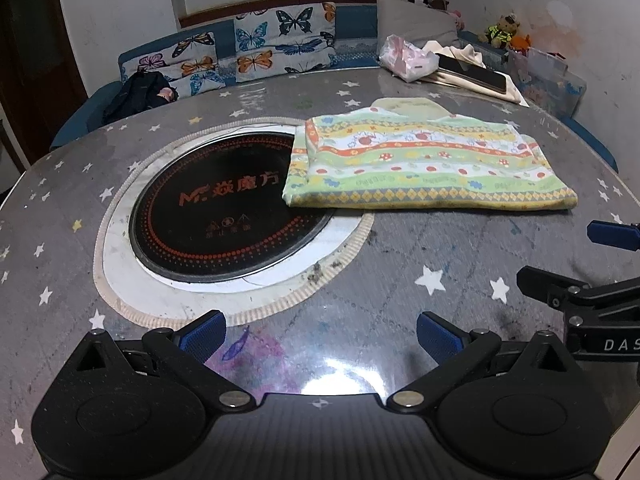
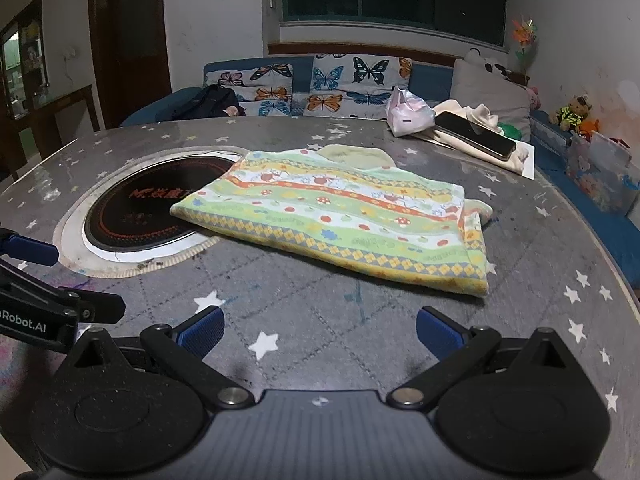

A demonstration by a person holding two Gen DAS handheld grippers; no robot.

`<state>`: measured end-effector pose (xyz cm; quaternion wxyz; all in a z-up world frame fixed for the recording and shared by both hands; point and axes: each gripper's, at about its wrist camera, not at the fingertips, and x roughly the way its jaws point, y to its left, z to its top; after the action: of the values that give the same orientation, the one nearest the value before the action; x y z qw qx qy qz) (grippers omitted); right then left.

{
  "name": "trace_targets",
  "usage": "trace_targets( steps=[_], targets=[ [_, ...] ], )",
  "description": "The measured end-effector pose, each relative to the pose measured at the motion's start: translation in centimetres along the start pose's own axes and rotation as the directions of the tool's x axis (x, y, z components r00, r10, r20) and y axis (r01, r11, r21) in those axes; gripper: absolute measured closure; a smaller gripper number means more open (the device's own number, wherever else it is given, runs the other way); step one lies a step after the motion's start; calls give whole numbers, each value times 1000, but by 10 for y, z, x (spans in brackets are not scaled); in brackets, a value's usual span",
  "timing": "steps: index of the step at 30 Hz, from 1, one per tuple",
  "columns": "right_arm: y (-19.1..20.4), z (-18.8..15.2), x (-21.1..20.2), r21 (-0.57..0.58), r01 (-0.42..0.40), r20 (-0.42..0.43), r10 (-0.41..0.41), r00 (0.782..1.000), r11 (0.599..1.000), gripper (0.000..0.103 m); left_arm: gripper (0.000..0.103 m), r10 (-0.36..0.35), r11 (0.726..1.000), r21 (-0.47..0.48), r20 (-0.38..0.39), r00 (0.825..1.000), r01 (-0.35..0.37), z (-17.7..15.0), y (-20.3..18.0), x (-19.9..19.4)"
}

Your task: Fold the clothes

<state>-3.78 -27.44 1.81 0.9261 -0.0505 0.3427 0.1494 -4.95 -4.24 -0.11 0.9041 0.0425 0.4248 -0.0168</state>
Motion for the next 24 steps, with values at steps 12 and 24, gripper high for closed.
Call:
trace_targets(
  steps=[12,24],
  targets=[
    [2,8,0,-9,-11,13,11,1000,1000,0,0,2,1000,3,38,999,-2,8,0,-4],
    [7,15,9,-26,-21,12,21,1000,999,0,0,1,1000,-3,66,998,-1,17,3,1]
  ],
)
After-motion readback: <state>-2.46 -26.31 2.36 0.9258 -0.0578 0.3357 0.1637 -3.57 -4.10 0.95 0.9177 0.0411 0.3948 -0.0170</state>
